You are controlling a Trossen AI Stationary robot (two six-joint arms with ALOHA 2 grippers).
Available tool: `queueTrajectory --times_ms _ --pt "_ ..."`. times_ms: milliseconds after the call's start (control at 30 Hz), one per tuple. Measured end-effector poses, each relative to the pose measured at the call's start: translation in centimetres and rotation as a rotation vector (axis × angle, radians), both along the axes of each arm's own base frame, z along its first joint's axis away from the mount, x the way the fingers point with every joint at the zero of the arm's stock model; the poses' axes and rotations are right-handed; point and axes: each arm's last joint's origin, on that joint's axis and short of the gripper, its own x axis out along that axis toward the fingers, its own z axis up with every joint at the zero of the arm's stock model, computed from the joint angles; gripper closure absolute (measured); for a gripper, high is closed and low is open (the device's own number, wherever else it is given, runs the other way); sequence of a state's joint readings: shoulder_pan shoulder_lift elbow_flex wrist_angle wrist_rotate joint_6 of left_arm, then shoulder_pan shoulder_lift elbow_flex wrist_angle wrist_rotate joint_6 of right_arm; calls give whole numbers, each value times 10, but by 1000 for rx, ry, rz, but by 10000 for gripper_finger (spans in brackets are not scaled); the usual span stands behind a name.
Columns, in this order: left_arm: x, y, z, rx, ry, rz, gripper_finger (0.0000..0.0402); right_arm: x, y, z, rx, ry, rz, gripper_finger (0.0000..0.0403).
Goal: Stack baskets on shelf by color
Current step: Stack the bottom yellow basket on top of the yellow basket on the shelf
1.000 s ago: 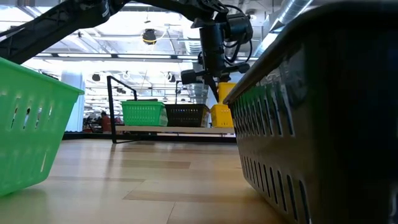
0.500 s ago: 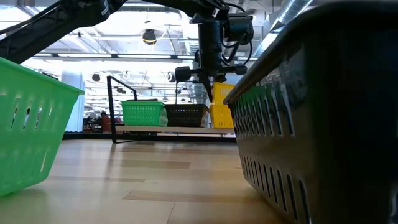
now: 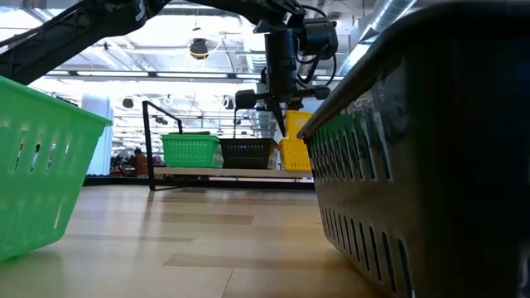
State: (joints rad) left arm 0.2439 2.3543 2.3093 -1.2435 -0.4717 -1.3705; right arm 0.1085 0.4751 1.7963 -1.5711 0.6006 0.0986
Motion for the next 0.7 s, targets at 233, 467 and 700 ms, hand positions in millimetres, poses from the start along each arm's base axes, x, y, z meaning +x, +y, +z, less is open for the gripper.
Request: queueTrajectory --times_ms 233,467,700 --pt "0 1 -1 2 15 -19 400 0 0 0 0 0 -1 399" --pt "0 3 -1 17 55 -81 361 0 0 0 0 0 -1 399" --pt "0 10 0 51 41 -62 296 0 0 0 4 -2 -3 399"
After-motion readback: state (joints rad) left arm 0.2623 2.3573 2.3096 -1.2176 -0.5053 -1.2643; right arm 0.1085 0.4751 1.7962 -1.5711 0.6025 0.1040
